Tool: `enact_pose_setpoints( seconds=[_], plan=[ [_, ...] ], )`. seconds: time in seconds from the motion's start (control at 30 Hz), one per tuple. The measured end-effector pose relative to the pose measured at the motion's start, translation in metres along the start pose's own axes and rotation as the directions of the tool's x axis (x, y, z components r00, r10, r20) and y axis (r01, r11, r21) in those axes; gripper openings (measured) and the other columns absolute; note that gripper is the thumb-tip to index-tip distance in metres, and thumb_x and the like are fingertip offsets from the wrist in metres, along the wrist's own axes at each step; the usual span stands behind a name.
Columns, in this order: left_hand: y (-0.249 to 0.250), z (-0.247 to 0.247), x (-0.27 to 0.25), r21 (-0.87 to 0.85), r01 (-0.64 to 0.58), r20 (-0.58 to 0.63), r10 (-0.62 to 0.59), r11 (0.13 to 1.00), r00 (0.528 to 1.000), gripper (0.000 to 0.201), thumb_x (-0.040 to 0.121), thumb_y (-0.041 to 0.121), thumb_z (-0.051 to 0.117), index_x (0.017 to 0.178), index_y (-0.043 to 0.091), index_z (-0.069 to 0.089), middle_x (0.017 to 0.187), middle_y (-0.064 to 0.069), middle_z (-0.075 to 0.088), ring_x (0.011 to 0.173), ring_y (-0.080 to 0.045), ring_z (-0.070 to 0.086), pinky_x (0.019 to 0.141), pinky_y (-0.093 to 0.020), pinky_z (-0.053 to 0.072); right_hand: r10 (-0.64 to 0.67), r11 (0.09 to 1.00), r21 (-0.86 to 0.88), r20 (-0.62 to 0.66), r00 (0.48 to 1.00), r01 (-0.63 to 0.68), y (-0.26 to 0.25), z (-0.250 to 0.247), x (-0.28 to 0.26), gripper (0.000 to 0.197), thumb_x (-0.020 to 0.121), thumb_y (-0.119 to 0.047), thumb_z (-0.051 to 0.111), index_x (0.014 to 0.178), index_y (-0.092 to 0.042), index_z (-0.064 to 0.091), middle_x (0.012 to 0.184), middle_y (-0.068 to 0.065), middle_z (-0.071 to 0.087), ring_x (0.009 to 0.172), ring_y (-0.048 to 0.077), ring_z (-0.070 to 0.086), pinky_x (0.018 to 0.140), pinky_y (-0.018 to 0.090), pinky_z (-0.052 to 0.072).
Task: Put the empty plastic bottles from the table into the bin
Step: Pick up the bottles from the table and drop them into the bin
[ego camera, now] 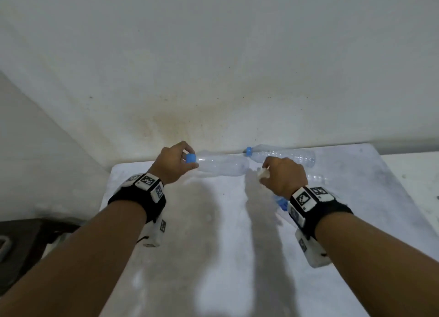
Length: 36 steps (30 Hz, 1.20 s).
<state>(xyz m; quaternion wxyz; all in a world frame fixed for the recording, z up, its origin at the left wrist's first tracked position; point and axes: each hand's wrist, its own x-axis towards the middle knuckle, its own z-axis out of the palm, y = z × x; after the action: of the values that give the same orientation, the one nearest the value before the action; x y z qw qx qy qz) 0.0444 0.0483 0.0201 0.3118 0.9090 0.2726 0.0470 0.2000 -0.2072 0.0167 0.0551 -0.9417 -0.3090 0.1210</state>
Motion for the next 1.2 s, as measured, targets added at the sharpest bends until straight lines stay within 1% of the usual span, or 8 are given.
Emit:
enact_pose_setpoints(
  seconds=[0.2, 0.33, 0.47, 0.6, 0.83, 1.0, 1.13, 1.2],
  plan=[
    [0.033, -0.054, -0.080, -0.016, -0.192, -0.125, 0.189, 0.981, 0.974, 0.032, 0.072, 0.038, 0.081, 0.093, 0.019, 0.067, 0.080, -0.005, 0.068, 0.072, -0.019, 0.062, 0.071, -0.030, 0.050, -0.036, 0.952, 0.289, -0.224, 0.974, 0.102, -0.048, -0.030, -0.079, 0.037, 0.074, -0.039, 0.078, 0.105, -0.025, 0.061, 0.100, 0.007, 0.073, 0.090, 0.030, 0.067, 0.078, 0.042, 0.056],
    [0.028, -0.082, -0.156, 0.061, -0.226, -0.084, 0.231, 0.972, 0.969, 0.031, 0.072, 0.042, 0.079, 0.093, 0.020, 0.070, 0.079, 0.000, 0.067, 0.074, -0.015, 0.060, 0.069, -0.026, 0.046, -0.057, 0.898, 0.401, -0.303, 0.951, 0.181, -0.093, -0.028, -0.151, 0.032, 0.072, -0.039, 0.079, 0.098, -0.028, 0.064, 0.096, -0.003, 0.074, 0.087, 0.021, 0.068, 0.080, 0.040, 0.056],
    [0.005, -0.101, -0.236, 0.125, -0.190, 0.054, 0.185, 0.974, 0.981, 0.033, 0.071, 0.047, 0.077, 0.092, 0.022, 0.069, 0.078, 0.003, 0.068, 0.074, -0.013, 0.061, 0.069, -0.028, 0.049, -0.145, 0.866, 0.439, -0.236, 0.961, 0.239, -0.142, -0.013, -0.216, 0.031, 0.069, -0.045, 0.079, 0.093, -0.032, 0.066, 0.090, -0.009, 0.074, 0.087, 0.014, 0.068, 0.082, 0.039, 0.056],
    [-0.026, -0.101, -0.305, 0.200, -0.147, 0.210, 0.104, 0.969, 0.972, 0.037, 0.071, 0.052, 0.076, 0.091, 0.022, 0.067, 0.077, 0.006, 0.065, 0.075, -0.012, 0.059, 0.069, -0.028, 0.048, -0.281, 0.845, 0.469, -0.025, 0.960, 0.259, -0.180, 0.010, -0.271, 0.036, 0.068, -0.042, 0.084, 0.095, -0.021, 0.071, 0.089, -0.005, 0.074, 0.080, 0.007, 0.068, 0.077, 0.030, 0.054],
    [-0.110, -0.040, -0.384, 0.208, -0.021, 0.408, -0.067, 0.978, 0.911, 0.039, 0.071, 0.050, 0.076, 0.095, 0.020, 0.068, 0.084, 0.008, 0.061, 0.081, -0.015, 0.058, 0.070, -0.029, 0.043, -0.340, 0.868, 0.460, 0.281, 0.898, 0.185, -0.207, 0.111, -0.321, 0.040, 0.063, -0.037, 0.089, 0.094, -0.020, 0.071, 0.087, -0.001, 0.073, 0.080, 0.011, 0.069, 0.074, 0.027, 0.053],
    [-0.188, 0.037, -0.419, 0.186, 0.073, 0.413, -0.146, 0.980, 0.899, 0.037, 0.065, 0.048, 0.064, 0.085, 0.016, 0.066, 0.089, -0.002, 0.069, 0.085, -0.025, 0.065, 0.074, -0.038, 0.054, -0.330, 0.855, 0.501, 0.321, 0.888, 0.137, -0.201, 0.210, -0.339, 0.027, 0.065, -0.020, 0.086, 0.086, -0.021, 0.069, 0.082, -0.005, 0.074, 0.078, 0.013, 0.070, 0.077, 0.040, 0.059],
    [-0.243, 0.097, -0.439, 0.112, 0.208, 0.399, -0.236, 0.972, 0.886, 0.038, 0.074, 0.031, 0.072, 0.104, 0.011, 0.062, 0.102, -0.006, 0.066, 0.094, -0.025, 0.062, 0.078, -0.035, 0.051, -0.285, 0.853, 0.514, 0.303, 0.909, 0.096, -0.192, 0.283, -0.352, 0.027, 0.068, -0.013, 0.081, 0.088, -0.024, 0.067, 0.084, -0.005, 0.073, 0.077, 0.011, 0.067, 0.074, 0.039, 0.058],
    [-0.270, 0.131, -0.449, 0.033, 0.264, 0.382, -0.256, 0.964, 0.888, 0.036, 0.073, 0.028, 0.073, 0.103, 0.011, 0.063, 0.100, -0.007, 0.069, 0.094, -0.027, 0.065, 0.078, -0.036, 0.052, -0.247, 0.863, 0.501, 0.316, 0.916, 0.059, -0.187, 0.316, -0.356, 0.030, 0.069, -0.011, 0.080, 0.090, -0.026, 0.066, 0.086, -0.005, 0.074, 0.077, 0.013, 0.068, 0.073, 0.038, 0.058]
  ],
)
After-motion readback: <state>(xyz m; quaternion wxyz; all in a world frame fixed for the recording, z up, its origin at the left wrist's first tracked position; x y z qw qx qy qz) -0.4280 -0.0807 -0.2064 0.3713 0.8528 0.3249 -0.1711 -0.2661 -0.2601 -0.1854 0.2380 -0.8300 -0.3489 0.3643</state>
